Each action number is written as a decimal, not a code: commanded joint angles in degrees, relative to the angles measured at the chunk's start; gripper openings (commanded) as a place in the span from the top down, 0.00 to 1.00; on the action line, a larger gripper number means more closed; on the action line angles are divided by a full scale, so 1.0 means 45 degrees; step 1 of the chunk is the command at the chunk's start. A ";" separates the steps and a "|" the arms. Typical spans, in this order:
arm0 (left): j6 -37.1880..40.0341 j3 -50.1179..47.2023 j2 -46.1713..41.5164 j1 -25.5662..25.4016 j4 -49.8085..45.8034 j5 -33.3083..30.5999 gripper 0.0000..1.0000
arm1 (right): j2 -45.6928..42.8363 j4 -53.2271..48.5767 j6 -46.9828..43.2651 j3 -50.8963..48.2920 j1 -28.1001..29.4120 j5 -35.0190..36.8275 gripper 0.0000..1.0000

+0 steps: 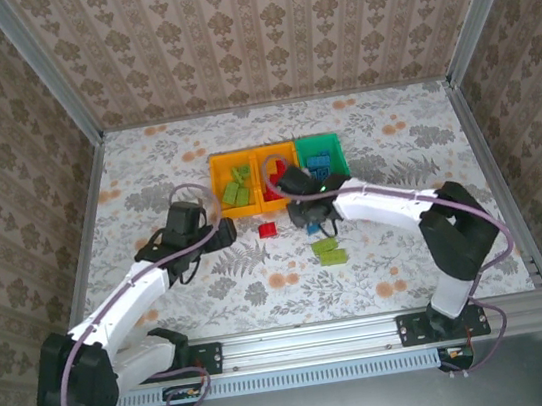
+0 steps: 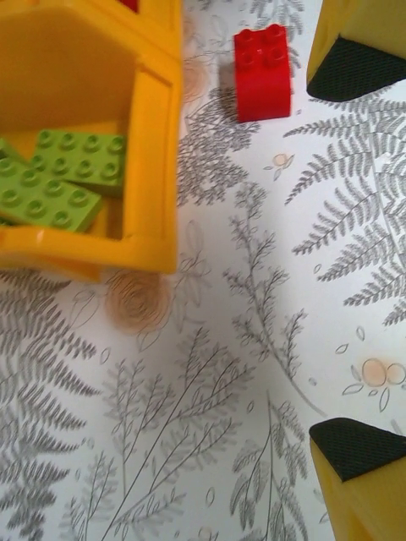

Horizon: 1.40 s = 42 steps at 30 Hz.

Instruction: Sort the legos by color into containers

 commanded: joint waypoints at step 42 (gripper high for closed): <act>-0.0564 0.3534 0.6097 -0.3744 0.0645 -0.0780 0.00 | 0.3835 0.0289 -0.0914 0.5874 -0.4700 -0.1210 0.20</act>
